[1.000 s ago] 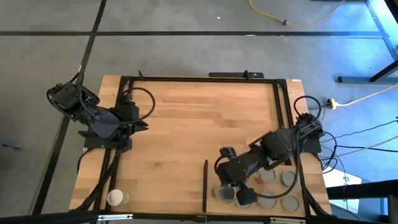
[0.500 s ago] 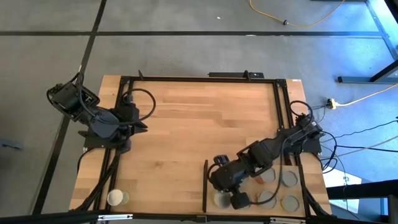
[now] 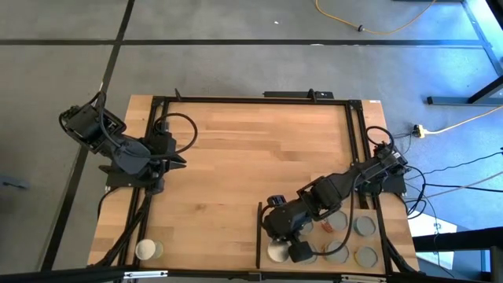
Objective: Pick and place cans onto a shelf
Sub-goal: Put the canned oranges on the shelf, then put the canned carrots on the shelf
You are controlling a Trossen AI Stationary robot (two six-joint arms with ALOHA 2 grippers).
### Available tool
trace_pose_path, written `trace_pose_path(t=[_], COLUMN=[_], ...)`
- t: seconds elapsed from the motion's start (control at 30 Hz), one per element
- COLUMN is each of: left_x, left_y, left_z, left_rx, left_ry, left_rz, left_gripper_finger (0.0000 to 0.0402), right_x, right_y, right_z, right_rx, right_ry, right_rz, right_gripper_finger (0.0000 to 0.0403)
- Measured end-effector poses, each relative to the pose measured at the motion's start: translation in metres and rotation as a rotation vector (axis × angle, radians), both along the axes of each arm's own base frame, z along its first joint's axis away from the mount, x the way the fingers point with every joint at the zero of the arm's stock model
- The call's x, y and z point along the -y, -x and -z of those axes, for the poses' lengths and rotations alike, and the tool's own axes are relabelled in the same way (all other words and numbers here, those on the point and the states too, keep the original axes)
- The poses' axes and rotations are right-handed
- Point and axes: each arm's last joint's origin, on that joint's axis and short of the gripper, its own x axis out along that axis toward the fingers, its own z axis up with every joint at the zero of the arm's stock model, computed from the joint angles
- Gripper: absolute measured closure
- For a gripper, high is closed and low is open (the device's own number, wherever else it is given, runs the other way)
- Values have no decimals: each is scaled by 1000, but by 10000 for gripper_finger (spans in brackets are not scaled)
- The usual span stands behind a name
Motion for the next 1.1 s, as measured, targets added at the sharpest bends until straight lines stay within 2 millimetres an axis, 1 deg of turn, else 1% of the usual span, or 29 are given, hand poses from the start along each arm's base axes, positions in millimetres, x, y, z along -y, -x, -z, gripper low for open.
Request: trace_pose_path(t=[0.43, 0.53, 0.73, 0.9, 1.1], left_x=[0, 0, 0, 0, 4], left_y=[0, 0, 0, 0, 1], left_z=[0, 0, 0, 0, 2], left_rx=[-1, 0, -1, -1, -65], left_ry=[0, 0, 0, 2, 102], left_rz=[2, 2, 2, 2, 88], left_gripper_finger=[358, 358, 358, 358, 358], right_x=[0, 1, 1, 2, 5], right_y=[0, -1, 0, 2, 6], right_z=[1, -2, -19, -29, -57], right_rx=[-1, 2, 57, 77, 169], right_ry=[4, 6, -4, -17, -48], right_rz=[2, 6, -12, -18, -45], right_gripper_finger=[347, 336, 332, 332, 331])
